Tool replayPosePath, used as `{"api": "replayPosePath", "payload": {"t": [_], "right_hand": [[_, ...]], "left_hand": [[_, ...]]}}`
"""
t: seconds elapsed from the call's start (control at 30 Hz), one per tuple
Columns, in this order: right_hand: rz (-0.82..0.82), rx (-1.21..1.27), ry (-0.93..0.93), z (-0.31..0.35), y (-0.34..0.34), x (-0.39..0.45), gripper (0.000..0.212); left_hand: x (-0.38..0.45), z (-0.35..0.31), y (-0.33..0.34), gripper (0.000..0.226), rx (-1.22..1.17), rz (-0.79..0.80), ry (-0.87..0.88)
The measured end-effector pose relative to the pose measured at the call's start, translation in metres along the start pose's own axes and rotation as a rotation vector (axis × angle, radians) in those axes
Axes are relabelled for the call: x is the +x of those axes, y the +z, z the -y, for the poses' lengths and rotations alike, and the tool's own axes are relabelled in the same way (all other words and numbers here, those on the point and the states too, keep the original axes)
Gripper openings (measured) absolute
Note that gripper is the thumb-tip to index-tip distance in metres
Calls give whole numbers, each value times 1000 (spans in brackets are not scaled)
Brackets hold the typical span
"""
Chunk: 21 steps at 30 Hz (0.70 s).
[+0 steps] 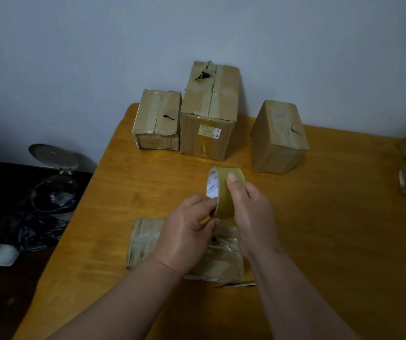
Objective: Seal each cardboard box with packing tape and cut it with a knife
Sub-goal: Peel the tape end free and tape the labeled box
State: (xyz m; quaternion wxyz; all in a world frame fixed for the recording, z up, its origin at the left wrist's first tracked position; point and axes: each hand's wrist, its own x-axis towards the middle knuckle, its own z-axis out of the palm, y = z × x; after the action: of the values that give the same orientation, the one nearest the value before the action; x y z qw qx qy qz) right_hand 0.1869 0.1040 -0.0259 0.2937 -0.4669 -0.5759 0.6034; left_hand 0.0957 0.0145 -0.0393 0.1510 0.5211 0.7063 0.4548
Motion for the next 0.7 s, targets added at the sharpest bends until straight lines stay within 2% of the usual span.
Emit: {"api": "replayPosePath", "payload": {"t": [0.07, 0.13, 0.23, 0.33, 0.5, 0.7], "right_hand": [[43, 15, -4, -2, -3, -1, 45], [110, 3, -10, -4, -7, -2, 33], [234, -23, -36, -3, -10, -5, 28], [342, -55, -95, 2, -9, -7, 28], [415, -76, -166, 9, -14, -4, 29], [411, -17, -174, 14, -18, -1, 30]], "left_hand": [[0, -1, -1, 38, -132, 42, -131], [2, -5, -5, 38, -415, 122, -352], [10, -11, -8, 27, -818, 127, -597], [19, -12, -10, 30, -905, 85, -662], [20, -4, -13, 27, -1156, 60, -694], [22, 1, -14, 37, -1311, 85, -716]]}}
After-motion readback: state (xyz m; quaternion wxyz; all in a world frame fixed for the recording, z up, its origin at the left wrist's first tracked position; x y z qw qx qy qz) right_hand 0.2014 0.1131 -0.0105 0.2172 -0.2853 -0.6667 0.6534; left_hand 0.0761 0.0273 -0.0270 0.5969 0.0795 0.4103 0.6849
